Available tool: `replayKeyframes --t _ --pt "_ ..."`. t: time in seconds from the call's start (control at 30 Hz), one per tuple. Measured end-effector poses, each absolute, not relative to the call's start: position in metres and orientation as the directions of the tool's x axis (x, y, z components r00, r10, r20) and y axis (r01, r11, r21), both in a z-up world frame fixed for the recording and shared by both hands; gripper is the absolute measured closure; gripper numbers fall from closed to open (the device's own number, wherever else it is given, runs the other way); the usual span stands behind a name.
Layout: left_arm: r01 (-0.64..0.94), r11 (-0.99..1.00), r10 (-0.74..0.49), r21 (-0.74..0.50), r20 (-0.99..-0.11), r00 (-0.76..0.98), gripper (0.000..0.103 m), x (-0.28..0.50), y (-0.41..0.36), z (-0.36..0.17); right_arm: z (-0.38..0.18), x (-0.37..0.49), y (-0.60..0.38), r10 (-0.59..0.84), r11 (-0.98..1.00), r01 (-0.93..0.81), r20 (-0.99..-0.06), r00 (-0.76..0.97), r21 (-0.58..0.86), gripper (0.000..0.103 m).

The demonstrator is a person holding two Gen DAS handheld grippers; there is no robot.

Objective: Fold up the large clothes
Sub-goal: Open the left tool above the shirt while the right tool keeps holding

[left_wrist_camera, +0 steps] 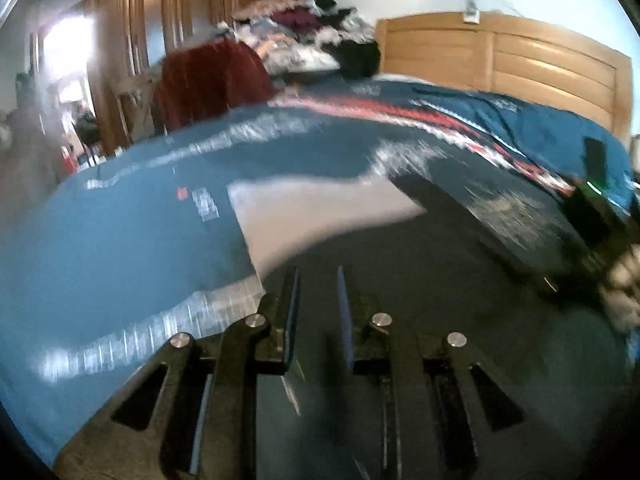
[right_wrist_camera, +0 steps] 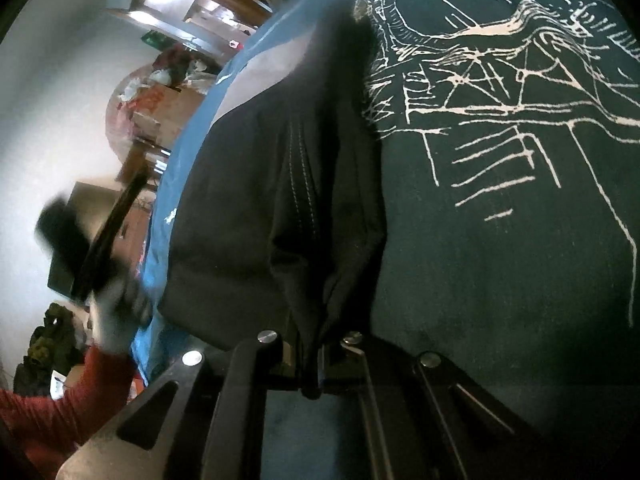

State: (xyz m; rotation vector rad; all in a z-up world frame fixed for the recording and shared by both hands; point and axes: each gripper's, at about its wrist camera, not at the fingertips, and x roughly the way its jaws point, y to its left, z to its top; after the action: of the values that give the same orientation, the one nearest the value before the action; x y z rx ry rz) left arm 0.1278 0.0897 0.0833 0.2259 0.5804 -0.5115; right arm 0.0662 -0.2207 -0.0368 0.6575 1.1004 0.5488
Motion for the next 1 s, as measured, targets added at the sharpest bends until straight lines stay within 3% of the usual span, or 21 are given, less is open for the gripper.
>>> replayKeyframes --t 0.1,0.23,0.3,0.37,0.43,0.5,0.57,0.67,0.77,0.8,0.83,0.87,0.9,0.93,1.0 --pt "0.452 0.875 -0.183 0.175 -0.745 0.642 0.083 0.187 0.077 0.01 -0.037 0.066 -0.223 0.702 0.682 -0.088 -0.616 0.358 0.726 0.103" --pt "0.426 0.896 -0.207 0.126 -0.73 0.651 0.077 0.183 0.087 0.021 -0.027 0.065 -0.218 0.664 0.73 -0.111 -0.66 0.352 0.675 0.102" --pt "0.437 0.896 -0.25 0.082 -0.719 0.649 0.078 0.178 0.095 0.031 -0.004 0.058 -0.215 0.592 0.8 -0.155 -0.721 0.359 0.579 0.088" --pt "0.43 0.9 -0.273 0.078 -0.667 0.693 0.078 0.179 0.1 0.05 0.021 0.049 -0.216 0.524 0.85 -0.19 -0.756 0.392 0.491 0.08" --pt "0.421 0.904 -0.299 0.068 -0.602 0.74 0.078 0.189 0.103 0.072 0.052 0.043 -0.228 0.487 0.871 -0.201 -0.737 0.47 0.447 0.08" --pt "0.42 0.905 -0.314 0.065 -0.562 0.765 0.075 0.208 0.1 0.084 0.071 0.055 -0.238 0.481 0.869 -0.193 -0.689 0.543 0.455 0.071" --pt "0.423 0.899 -0.293 0.111 -0.567 0.77 0.075 0.232 0.085 0.079 0.078 0.099 -0.238 0.494 0.856 -0.206 -0.635 0.593 0.474 0.072" --pt "0.412 0.902 -0.24 0.128 -0.643 0.727 0.074 0.276 0.066 0.049 0.066 0.177 -0.228 0.492 0.856 -0.193 -0.64 0.591 0.479 0.076" --pt "0.382 0.907 -0.109 0.177 -0.778 0.619 0.072 0.311 0.061 -0.008 0.021 0.266 -0.208 0.442 0.89 -0.128 -0.762 0.474 0.437 0.081" --pt "0.377 0.913 -0.123 0.155 -0.778 0.616 0.07 0.312 0.065 -0.012 0.008 0.278 -0.204 0.434 0.896 -0.112 -0.793 0.427 0.43 0.092" --pt "0.367 0.918 -0.124 0.147 -0.775 0.619 0.069 0.311 0.068 -0.007 -0.006 0.288 -0.2 0.407 0.909 -0.093 -0.824 0.394 0.405 0.094" --pt "0.362 0.921 -0.127 0.141 -0.771 0.624 0.071 0.307 0.07 -0.001 -0.001 0.287 -0.198 0.39 0.918 -0.106 -0.825 0.41 0.382 0.094" --pt "0.368 0.921 -0.149 0.128 -0.758 0.635 0.072 0.297 0.074 0.01 0.006 0.285 -0.197 0.385 0.921 -0.111 -0.825 0.415 0.374 0.085" --pt "0.381 0.918 -0.18 0.11 -0.741 0.647 0.073 0.282 0.079 0.021 0.022 0.274 -0.198 0.387 0.92 -0.127 -0.808 0.444 0.371 0.082" --pt "0.461 0.883 -0.283 0.093 -0.679 0.677 0.071 0.234 0.087 0.046 0.052 0.24 -0.2 0.401 0.914 -0.171 -0.756 0.517 0.367 0.082"
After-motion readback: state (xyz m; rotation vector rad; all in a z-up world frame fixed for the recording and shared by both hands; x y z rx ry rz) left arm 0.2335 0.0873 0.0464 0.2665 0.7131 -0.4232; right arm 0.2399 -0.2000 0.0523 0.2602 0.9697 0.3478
